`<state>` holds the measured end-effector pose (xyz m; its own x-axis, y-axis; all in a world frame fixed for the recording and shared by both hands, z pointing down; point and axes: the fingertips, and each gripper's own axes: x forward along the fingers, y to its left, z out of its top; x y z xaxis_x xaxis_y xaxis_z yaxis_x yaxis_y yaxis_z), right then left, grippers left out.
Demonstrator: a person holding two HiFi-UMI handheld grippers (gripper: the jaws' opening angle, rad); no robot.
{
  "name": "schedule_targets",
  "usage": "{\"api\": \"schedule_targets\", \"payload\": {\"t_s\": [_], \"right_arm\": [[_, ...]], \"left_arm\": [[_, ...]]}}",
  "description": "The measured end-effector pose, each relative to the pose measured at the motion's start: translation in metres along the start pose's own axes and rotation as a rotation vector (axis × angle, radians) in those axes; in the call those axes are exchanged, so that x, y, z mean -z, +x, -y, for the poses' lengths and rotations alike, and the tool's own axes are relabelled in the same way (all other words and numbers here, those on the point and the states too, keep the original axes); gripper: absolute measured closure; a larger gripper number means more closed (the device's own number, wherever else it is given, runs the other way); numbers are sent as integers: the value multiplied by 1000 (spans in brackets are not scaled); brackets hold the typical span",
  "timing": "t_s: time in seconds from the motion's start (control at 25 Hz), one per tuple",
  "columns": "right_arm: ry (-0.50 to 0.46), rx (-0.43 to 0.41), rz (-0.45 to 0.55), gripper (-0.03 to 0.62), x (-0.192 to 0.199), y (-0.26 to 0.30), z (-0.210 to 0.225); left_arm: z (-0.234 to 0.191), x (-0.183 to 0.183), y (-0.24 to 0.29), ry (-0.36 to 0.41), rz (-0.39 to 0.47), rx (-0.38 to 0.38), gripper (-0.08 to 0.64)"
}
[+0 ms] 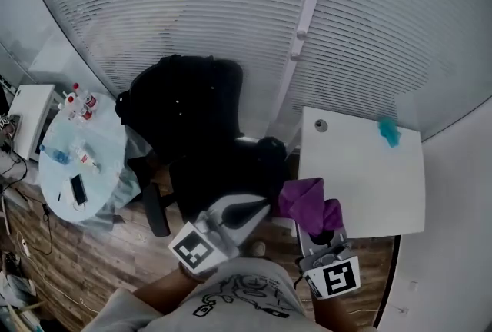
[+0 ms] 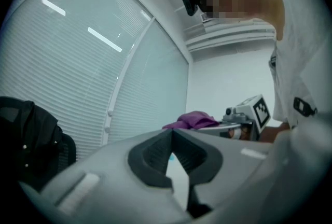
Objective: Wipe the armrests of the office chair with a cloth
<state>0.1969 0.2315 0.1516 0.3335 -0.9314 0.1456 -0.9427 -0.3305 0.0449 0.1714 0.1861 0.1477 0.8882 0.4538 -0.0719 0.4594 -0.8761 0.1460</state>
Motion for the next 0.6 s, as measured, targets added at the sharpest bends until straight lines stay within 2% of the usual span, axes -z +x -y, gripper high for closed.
{"api": "schedule_targets", "payload": {"t_s": [0.36,0.6], "right_arm": [[46,-3,9,563,3,-6,6],[40,-100,22,563,-4,-1,-11]], "left_arm": [[4,-1,-6,5,-4,-50,560],[8,-6,-20,10,14,-131,560]]}}
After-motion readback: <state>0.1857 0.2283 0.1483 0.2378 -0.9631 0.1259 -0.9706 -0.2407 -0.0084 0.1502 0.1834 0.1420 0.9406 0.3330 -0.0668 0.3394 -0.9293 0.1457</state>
